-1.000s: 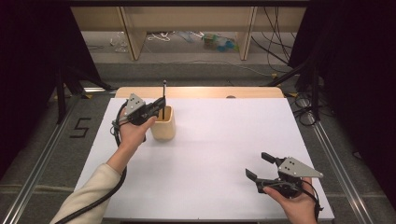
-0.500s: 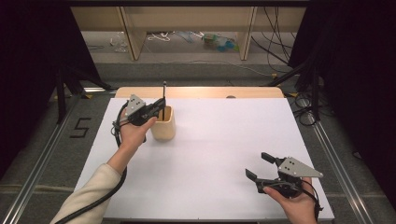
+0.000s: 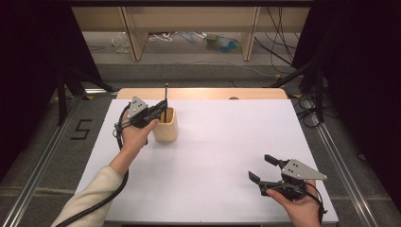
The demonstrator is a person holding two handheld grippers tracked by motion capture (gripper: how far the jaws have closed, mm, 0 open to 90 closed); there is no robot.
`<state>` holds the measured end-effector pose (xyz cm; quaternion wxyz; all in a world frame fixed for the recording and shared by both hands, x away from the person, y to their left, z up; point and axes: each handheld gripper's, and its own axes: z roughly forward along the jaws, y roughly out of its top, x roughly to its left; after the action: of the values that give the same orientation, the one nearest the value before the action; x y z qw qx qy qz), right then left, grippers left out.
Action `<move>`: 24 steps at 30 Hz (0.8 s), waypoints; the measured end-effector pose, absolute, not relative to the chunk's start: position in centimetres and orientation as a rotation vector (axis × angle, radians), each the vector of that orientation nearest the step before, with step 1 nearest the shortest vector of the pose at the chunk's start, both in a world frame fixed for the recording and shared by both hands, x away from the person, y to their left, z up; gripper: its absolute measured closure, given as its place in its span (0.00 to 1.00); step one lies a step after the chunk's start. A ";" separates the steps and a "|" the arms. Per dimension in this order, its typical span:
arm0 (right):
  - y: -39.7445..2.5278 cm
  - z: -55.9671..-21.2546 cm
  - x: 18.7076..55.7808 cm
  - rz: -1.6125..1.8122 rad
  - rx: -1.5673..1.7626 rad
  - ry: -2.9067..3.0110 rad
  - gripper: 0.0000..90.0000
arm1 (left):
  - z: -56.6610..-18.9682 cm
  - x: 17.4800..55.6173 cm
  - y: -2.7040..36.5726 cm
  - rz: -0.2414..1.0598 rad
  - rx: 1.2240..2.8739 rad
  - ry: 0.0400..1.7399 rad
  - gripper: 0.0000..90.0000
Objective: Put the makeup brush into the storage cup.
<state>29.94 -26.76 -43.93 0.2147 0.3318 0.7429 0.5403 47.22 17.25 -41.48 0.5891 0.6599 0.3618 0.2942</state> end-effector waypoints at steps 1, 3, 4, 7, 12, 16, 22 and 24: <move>-26.7 -43.9 29.9 1.502 0.921 2.058 0.21 | -41.5 47.2 17.3 0.686 1.536 0.843 0.93; -26.9 -43.8 29.8 1.457 0.930 2.081 0.21 | -41.6 47.3 17.3 0.688 1.536 0.841 0.93; -26.9 -43.8 29.8 1.457 0.930 2.081 0.21 | -41.6 47.3 17.3 0.688 1.536 0.841 0.93; -26.9 -43.8 29.8 1.457 0.929 2.080 0.21 | -41.7 47.3 17.4 0.689 1.538 0.844 0.93; -26.9 -43.8 29.8 1.457 0.929 2.081 0.21 | -41.9 47.4 17.4 0.686 1.539 0.848 0.93; -26.9 -43.8 29.8 1.457 0.929 2.082 0.21 | -42.0 47.4 17.4 0.692 1.545 0.848 0.93; -26.9 -43.8 29.8 1.457 0.928 2.081 0.21 | -42.1 47.4 17.4 0.690 1.545 0.850 0.93; -26.9 -43.8 29.8 1.458 0.929 2.081 0.21 | -42.2 47.4 17.4 0.689 1.544 0.851 0.93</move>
<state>29.80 -26.90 -43.76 0.2163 0.3351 0.7511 0.5260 47.44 17.43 -42.19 0.5847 0.6617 0.3649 0.2951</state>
